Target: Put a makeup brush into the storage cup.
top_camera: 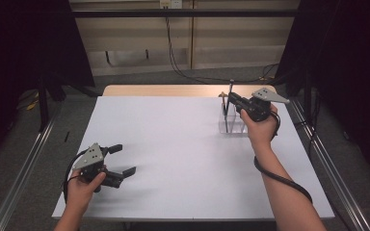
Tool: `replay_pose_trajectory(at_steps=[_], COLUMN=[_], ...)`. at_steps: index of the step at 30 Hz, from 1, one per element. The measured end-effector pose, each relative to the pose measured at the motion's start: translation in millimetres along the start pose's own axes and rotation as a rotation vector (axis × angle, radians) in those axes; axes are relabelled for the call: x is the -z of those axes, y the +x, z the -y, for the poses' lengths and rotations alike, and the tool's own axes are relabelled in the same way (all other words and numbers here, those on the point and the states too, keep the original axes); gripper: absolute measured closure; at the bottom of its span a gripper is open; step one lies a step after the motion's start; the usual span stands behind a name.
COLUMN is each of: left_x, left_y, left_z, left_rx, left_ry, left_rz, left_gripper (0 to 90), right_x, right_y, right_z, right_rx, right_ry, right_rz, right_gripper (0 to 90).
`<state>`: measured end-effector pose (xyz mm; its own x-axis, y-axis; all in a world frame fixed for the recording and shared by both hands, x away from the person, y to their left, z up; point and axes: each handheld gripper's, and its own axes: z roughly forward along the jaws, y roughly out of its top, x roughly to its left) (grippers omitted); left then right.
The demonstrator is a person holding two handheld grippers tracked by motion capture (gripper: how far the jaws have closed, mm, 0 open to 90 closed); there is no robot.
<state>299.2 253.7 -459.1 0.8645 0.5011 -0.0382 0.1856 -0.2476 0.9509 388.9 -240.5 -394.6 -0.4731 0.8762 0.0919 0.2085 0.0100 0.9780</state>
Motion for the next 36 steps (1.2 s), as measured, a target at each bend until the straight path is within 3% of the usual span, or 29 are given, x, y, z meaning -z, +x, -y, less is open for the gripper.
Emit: replay_pose_trajectory(at_steps=[36], left_x=[-1.1], left_y=[0.1], left_z=[-0.4], left_rx=[0.004], left_ry=[-0.003], left_rz=[0.004], left_gripper=[2.8], right_x=[-4.5], right_y=[0.6], right_z=[9.1], right_rx=[0.000], right_ry=[0.040], right_rz=[-0.004], right_gripper=[84.8])
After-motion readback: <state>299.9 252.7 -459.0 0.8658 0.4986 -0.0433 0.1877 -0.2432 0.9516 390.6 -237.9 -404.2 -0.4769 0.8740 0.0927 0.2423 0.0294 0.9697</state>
